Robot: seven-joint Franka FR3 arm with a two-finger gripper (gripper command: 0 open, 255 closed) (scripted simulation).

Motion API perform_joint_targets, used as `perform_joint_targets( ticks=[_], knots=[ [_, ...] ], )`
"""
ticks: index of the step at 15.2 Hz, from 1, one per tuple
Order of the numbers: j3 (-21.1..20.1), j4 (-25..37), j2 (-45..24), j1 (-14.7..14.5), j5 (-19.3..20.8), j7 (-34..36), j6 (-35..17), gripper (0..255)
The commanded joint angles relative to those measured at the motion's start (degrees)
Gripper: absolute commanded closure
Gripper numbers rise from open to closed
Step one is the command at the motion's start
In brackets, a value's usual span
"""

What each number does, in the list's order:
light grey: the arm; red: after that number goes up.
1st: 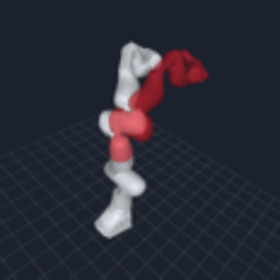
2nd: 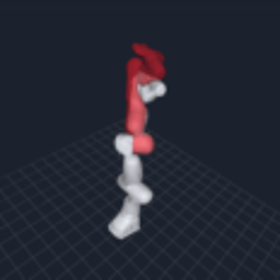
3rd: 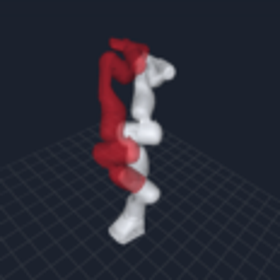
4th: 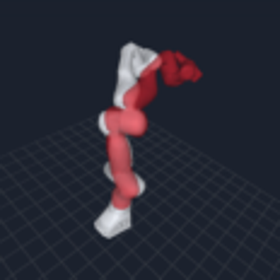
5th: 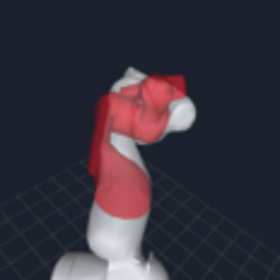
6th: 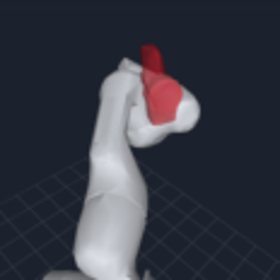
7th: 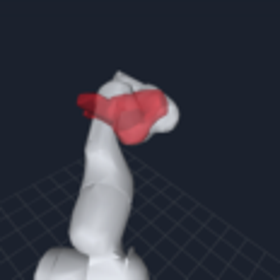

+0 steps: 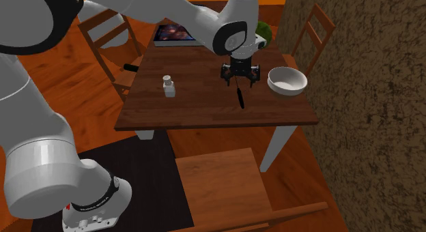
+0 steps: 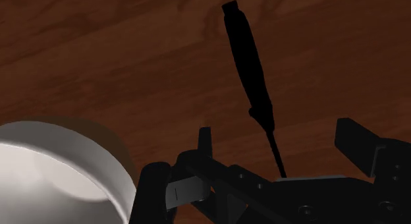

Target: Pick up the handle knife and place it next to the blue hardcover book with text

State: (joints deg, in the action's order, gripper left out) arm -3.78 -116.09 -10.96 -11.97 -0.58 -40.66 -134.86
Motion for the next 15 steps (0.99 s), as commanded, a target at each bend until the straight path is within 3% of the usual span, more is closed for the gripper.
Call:
perform_joint_targets(
  ticks=[1,7,14,15],
  knots=[
    [-0.2,0.0,-1.1,-0.1,-0.1,-0.4,-1.3,0],
    [-0.2,-0.4,-4.1,-0.3,0.2,-0.2,-4.8,0],
    [-0.1,-0.4,-4.1,-0.3,0.2,-0.2,-4.8,0],
    [-0.1,-0.4,-4.1,-0.3,0.2,-0.2,-4.8,255]
  ],
)
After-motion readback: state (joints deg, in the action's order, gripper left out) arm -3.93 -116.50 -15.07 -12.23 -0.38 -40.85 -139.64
